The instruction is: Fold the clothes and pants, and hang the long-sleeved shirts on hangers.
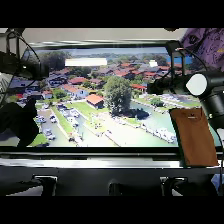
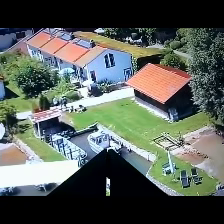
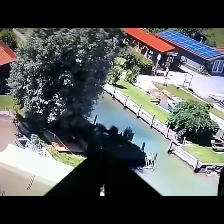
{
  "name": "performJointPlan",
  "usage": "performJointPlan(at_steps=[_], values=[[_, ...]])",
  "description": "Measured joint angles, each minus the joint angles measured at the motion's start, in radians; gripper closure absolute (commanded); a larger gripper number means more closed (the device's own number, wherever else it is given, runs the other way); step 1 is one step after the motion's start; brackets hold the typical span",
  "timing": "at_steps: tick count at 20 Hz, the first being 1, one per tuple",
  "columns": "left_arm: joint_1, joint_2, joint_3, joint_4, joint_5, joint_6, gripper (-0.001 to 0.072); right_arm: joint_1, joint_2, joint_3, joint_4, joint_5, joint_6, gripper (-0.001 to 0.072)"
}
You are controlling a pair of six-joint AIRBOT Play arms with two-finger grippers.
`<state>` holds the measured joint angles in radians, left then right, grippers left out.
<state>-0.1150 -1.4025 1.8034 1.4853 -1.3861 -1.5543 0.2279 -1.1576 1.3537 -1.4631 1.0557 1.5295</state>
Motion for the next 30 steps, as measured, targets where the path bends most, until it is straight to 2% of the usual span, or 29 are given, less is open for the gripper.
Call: performJointPlan(at_steps=[15,16,17,18,19,21,24,27,30], values=[[0.0,-0.001,0.0,0.0,0.0,0.0,0.069,0.0,0.0,0.0,0.002,-0.011,0.0,0.0677],[0.0,-0.001,0.0,0.0,0.0,0.0,0.0652,0.0,0.0,0.0,0.002,-0.012,0.0,0.0677],[0.0,-0.002,0.0,0.0,0.002,0.0,0.0526,0.0,0.0,0.0,0.003,-0.013,0.0,0.0677],[0.0,-0.004,0.0,0.001,0.01,0.003,0.0155,0.0,0.0,0.0,0.004,-0.014,0.0,0.0677],[0.0,-0.007,0.0,0.009,0.022,0.004,0.0011,0.0,0.0,0.0,0.004,-0.016,0.0,0.0677],[0.004,-0.015,-0.003,0.058,0.02,0.006,0.0011,0.0,0.0,0.0,0.004,-0.021,0.0,0.0676],[0.072,-0.014,-0.069,0.185,-0.02,-0.075,0.0011,0.0,0.0,0.0,0.004,-0.028,0.0,0.0676],[0.23,0.018,-0.236,0.243,0.016,-0.183,0.0011,0.0,0.0,0.0,0.004,-0.029,0.0,0.0676],[0.383,0.026,-0.397,0.251,0.097,-0.238,0.0012,0.0,0.0,0.0,0.004,-0.029,0.0,0.0664]])
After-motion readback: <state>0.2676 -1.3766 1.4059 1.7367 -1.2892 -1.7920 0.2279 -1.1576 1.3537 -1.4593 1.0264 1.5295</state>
